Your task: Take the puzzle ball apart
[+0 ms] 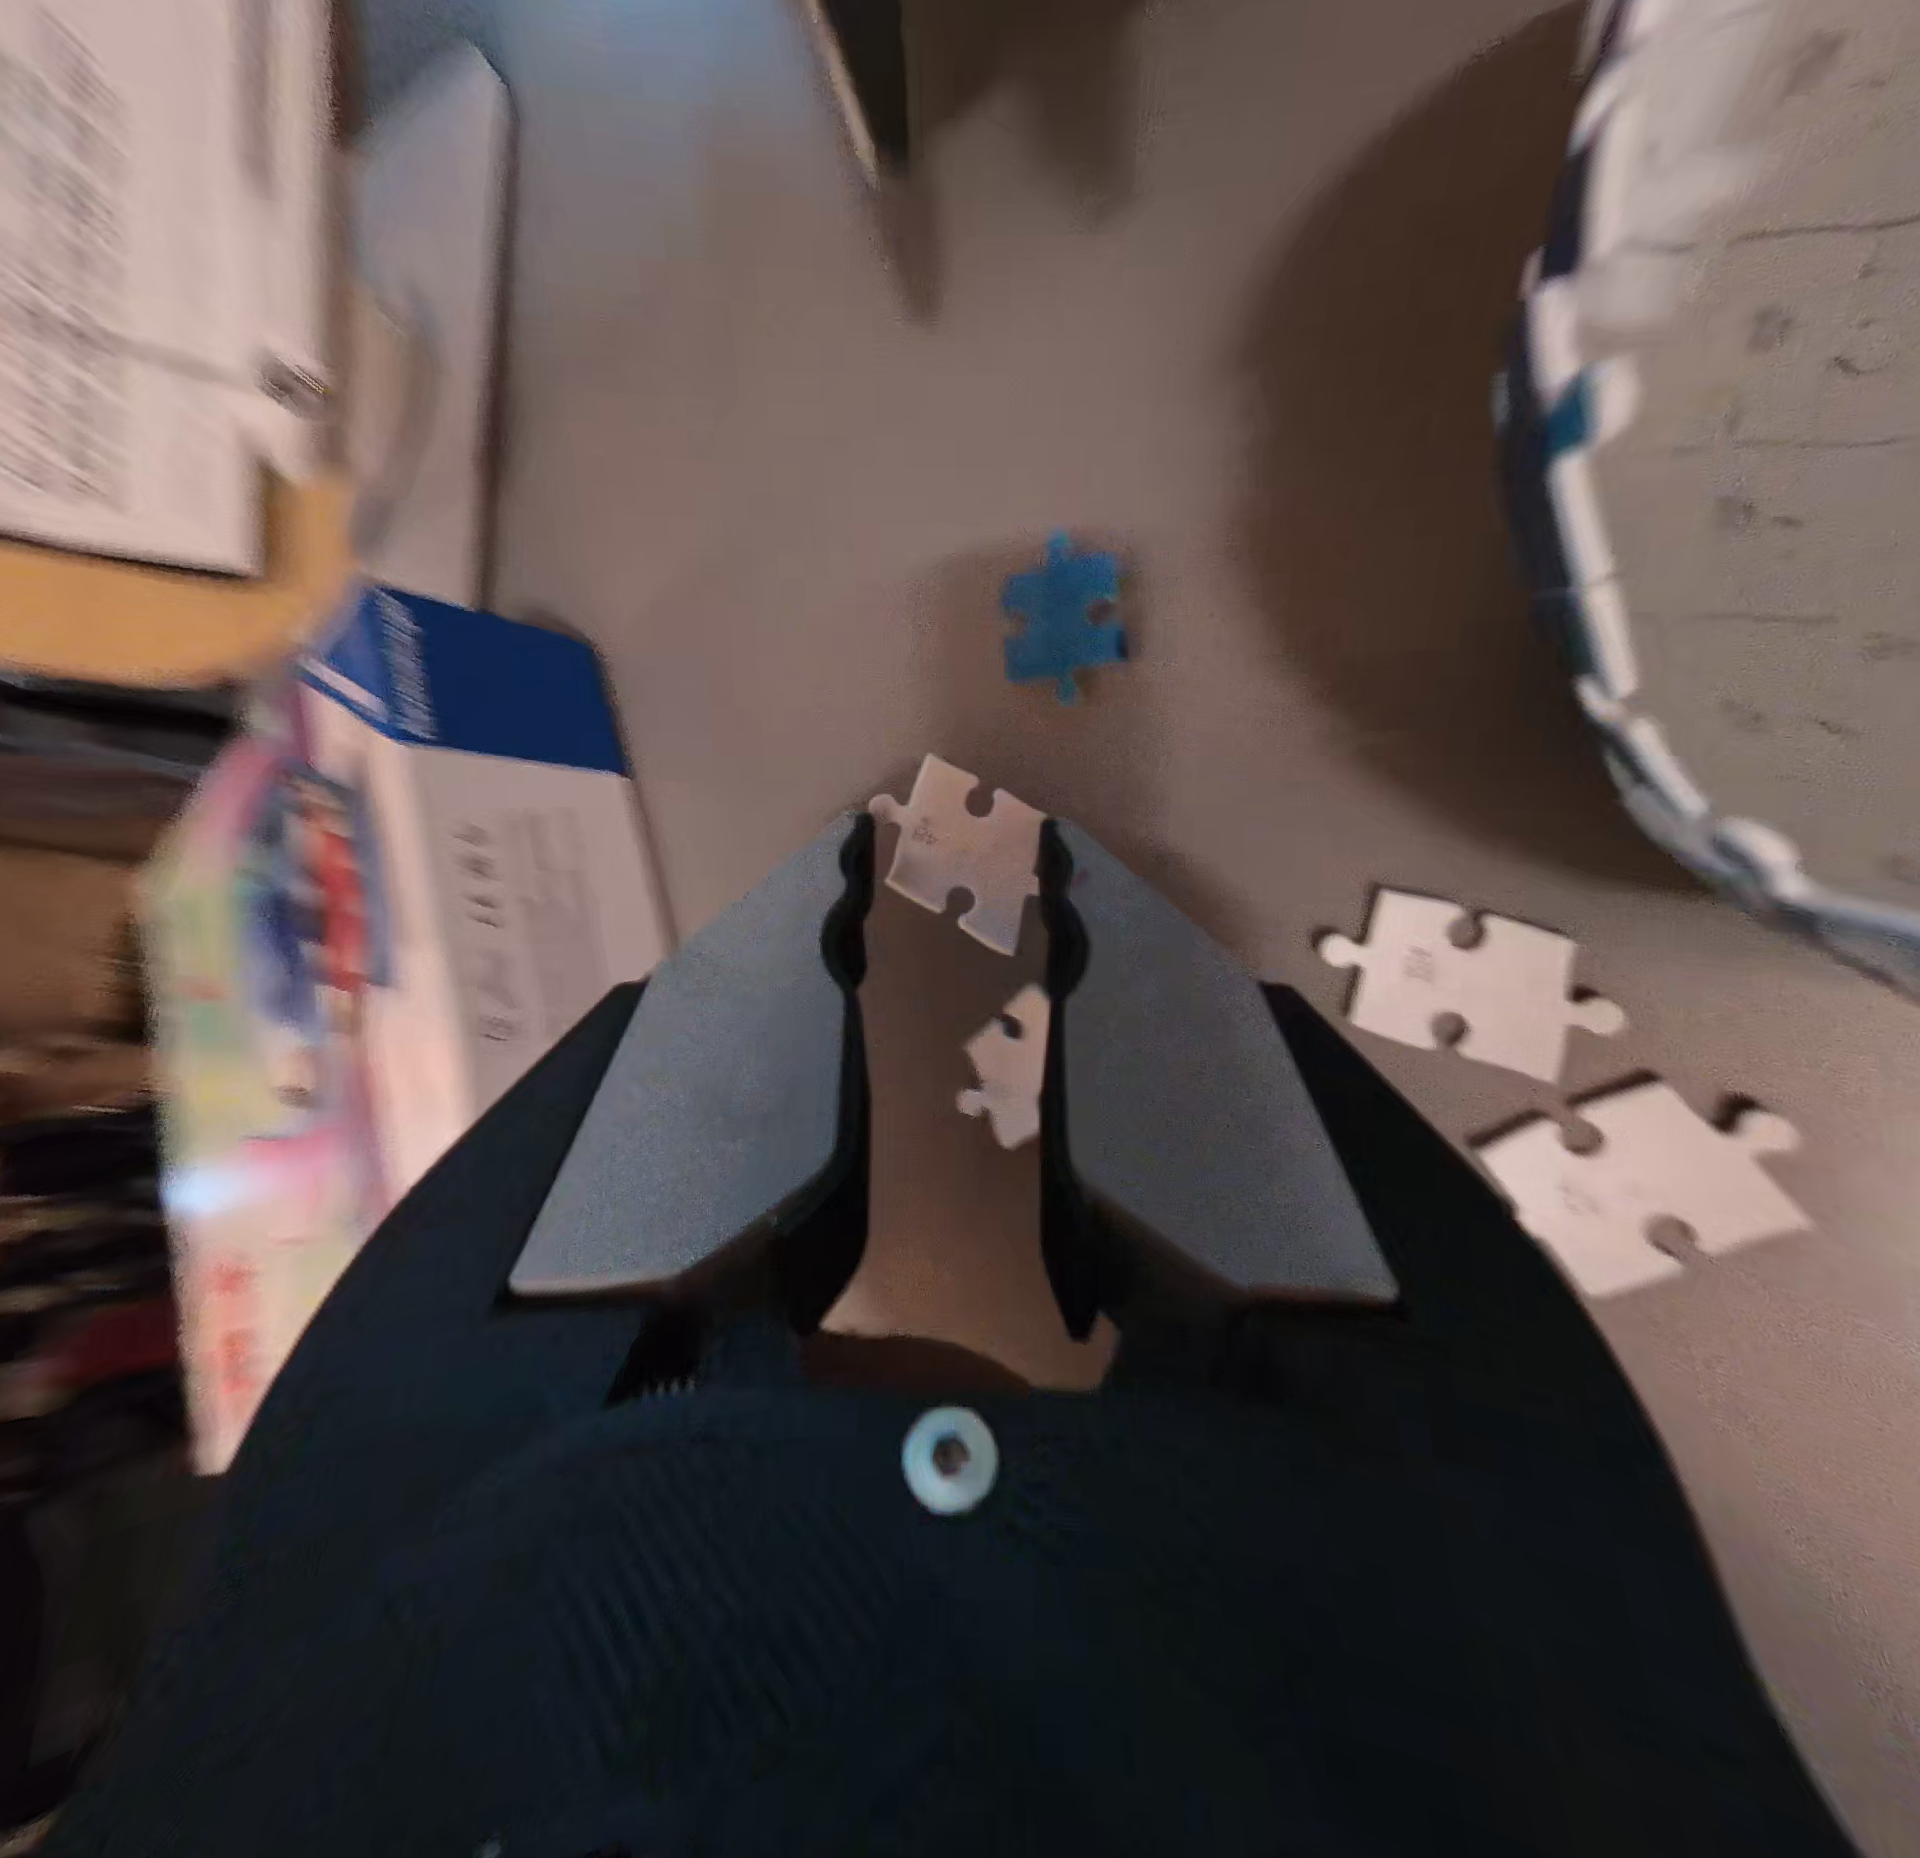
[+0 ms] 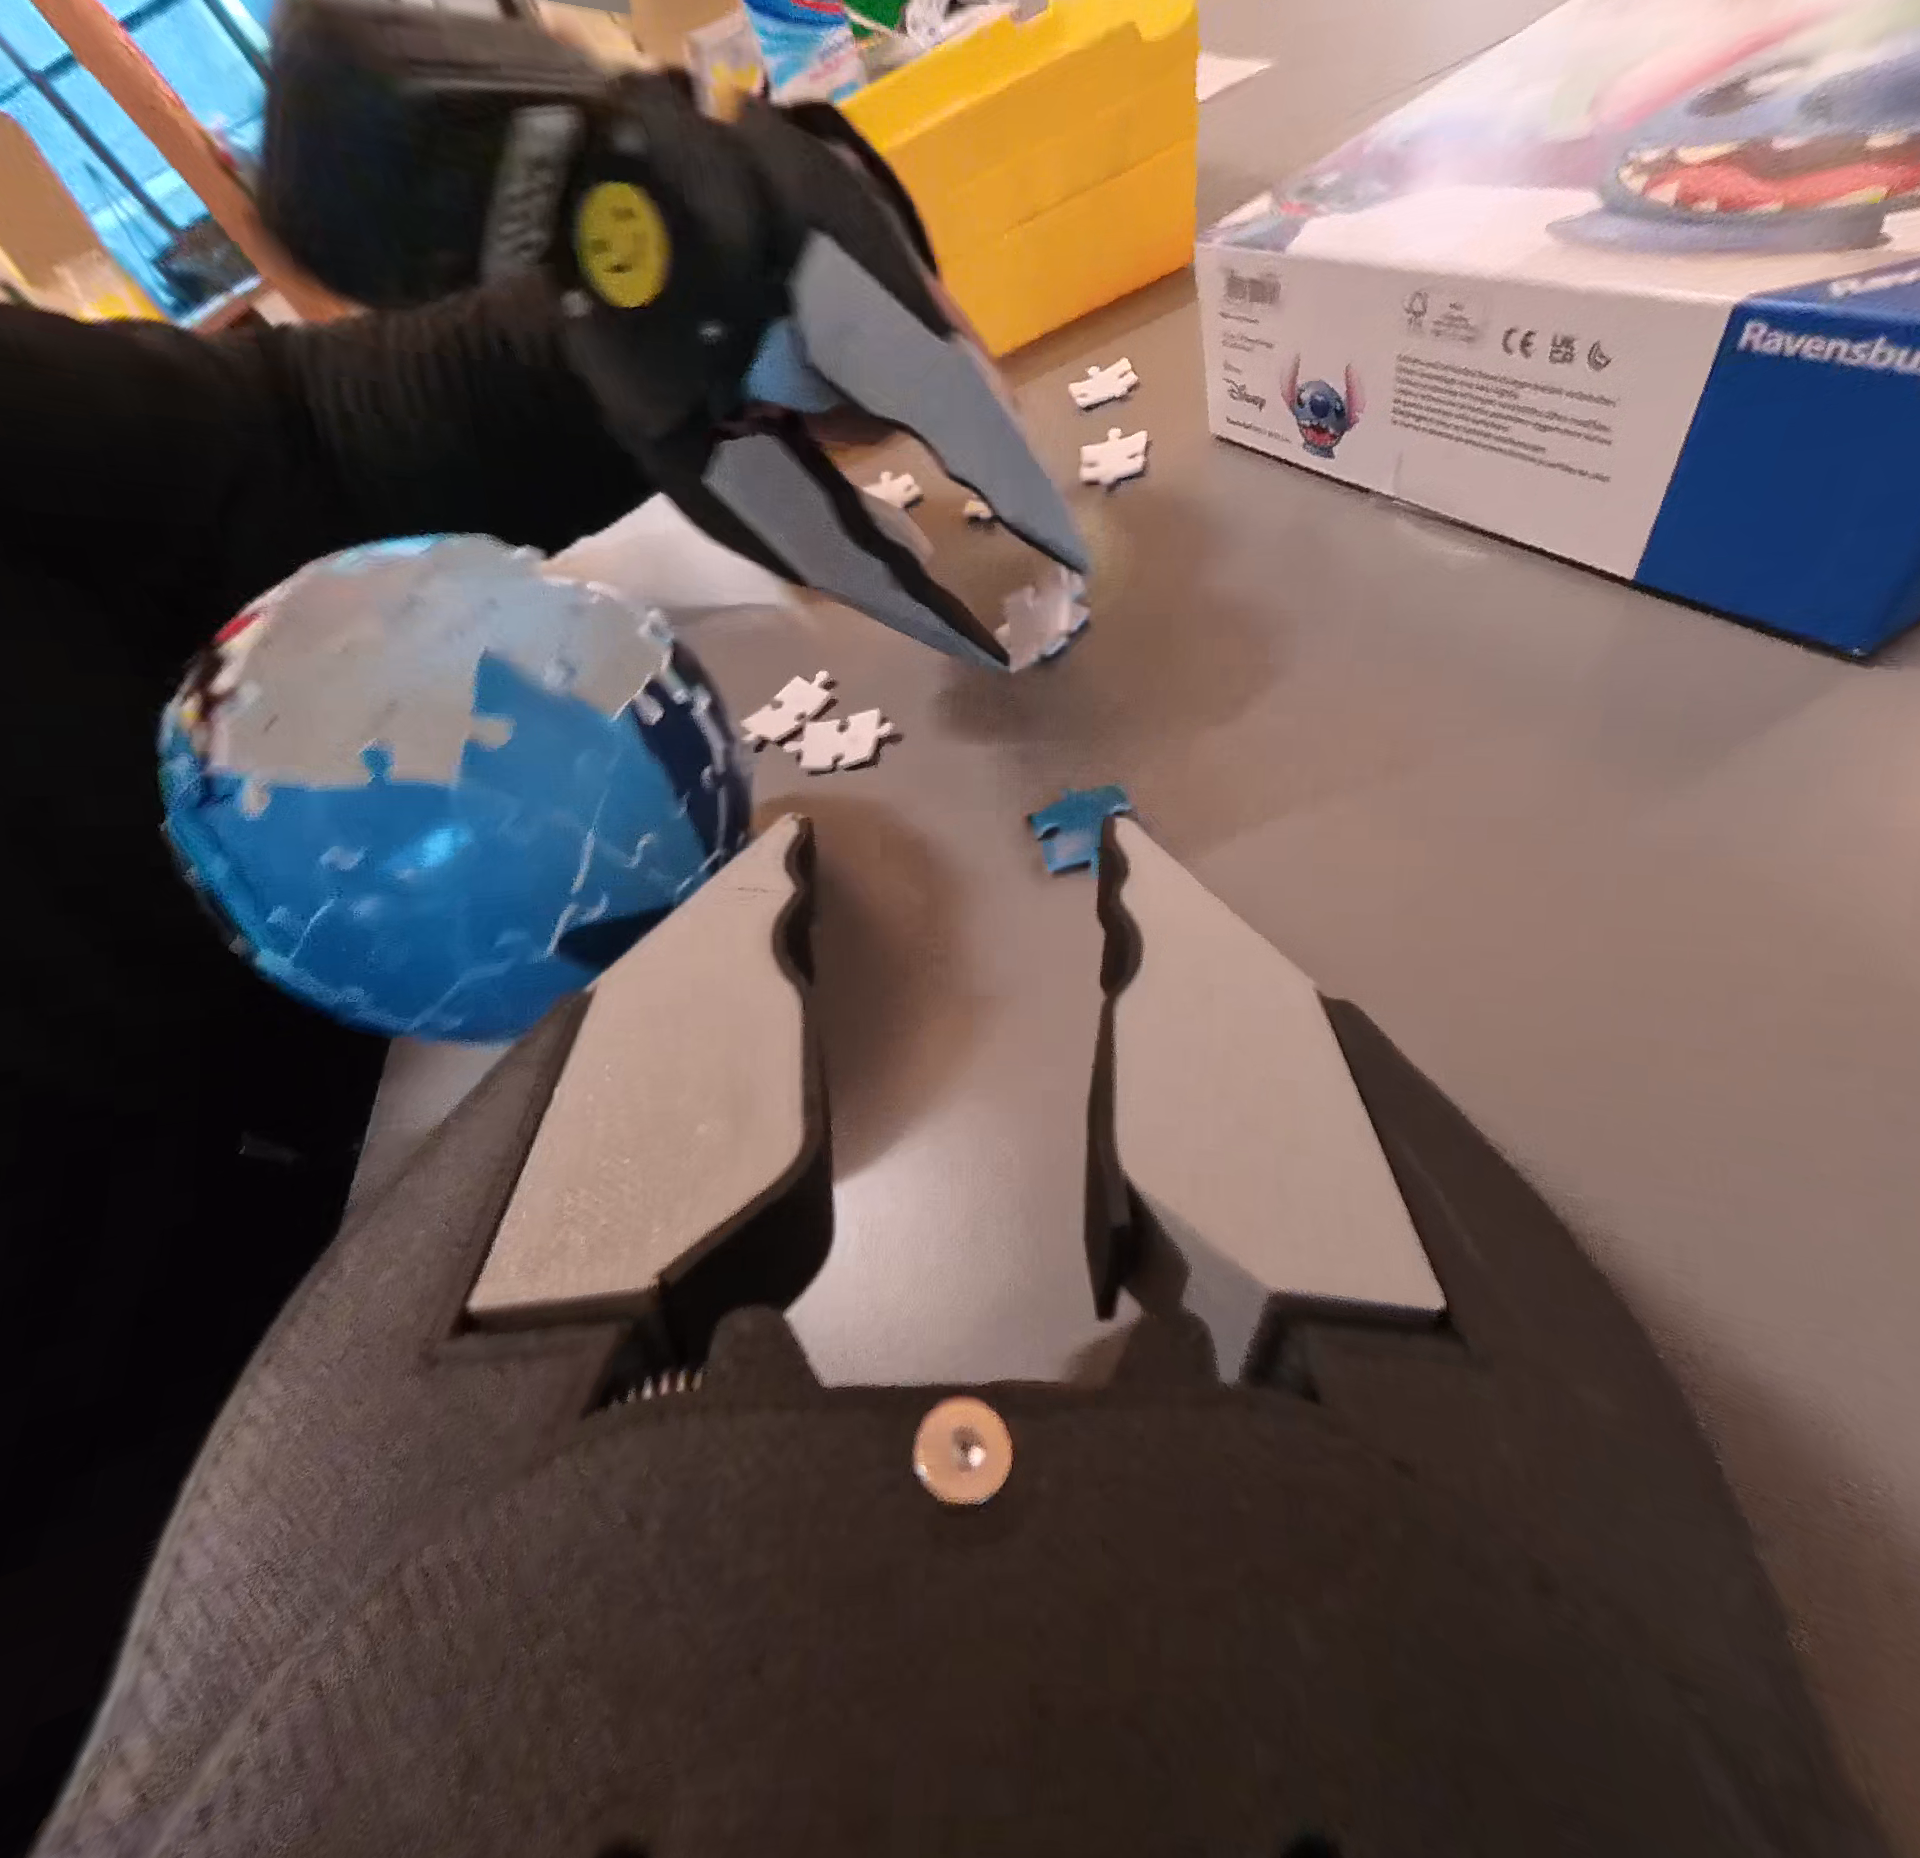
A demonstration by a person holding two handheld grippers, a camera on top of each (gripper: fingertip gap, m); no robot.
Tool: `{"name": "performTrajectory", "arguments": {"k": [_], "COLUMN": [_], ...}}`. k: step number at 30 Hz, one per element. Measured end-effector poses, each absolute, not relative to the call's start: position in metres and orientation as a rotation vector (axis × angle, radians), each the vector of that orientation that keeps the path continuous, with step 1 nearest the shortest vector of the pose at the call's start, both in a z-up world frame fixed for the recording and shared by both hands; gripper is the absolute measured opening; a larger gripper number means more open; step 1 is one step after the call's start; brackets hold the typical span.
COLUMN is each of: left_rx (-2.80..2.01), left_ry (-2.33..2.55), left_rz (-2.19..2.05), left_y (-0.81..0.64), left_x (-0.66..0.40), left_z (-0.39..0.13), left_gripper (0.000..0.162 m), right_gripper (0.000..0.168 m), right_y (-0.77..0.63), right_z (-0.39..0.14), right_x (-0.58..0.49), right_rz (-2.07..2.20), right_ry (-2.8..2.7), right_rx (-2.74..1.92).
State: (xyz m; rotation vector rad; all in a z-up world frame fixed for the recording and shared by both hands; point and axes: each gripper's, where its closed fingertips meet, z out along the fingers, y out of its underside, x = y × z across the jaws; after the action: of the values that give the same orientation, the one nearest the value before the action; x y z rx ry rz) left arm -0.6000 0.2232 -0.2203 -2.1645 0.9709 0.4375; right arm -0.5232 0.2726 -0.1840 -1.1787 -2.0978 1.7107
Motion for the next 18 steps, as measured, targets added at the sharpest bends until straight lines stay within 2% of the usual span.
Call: {"name": "performTrajectory", "arguments": {"k": [4,7,10,13,18], "left_rx": [-1.872,-1.796,-1.751,-1.716,-1.700], "left_ry": [1.061,1.113,1.122,1.122,1.074], "left_rz": [0.710,0.833,0.877,0.906,0.971], "left_y": [0.240,0.243,0.242,0.238,0.224], "left_x": [-0.590,-0.587,-0.583,-0.581,-0.587], "left_z": [-0.173,-0.159,-0.147,-0.137,-0.128], "left_gripper": [0.030,0.031,0.031,0.030,0.026], "right_gripper": [0.038,0.036,0.022,0.000,0.000], "right_y": [0.260,0.245,0.232,0.224,0.211], "right_z": [-0.171,-0.148,-0.137,-0.131,-0.121], "right_x": [-0.561,-0.577,-0.584,-0.590,-0.596], "right_rz": [1.704,1.759,1.729,1.691,1.757], "right_ry": [-2.105,-2.084,-2.097,-2.093,-2.117], "right_rx": [-1.202,-1.119,-1.044,-0.985,-0.930]}}
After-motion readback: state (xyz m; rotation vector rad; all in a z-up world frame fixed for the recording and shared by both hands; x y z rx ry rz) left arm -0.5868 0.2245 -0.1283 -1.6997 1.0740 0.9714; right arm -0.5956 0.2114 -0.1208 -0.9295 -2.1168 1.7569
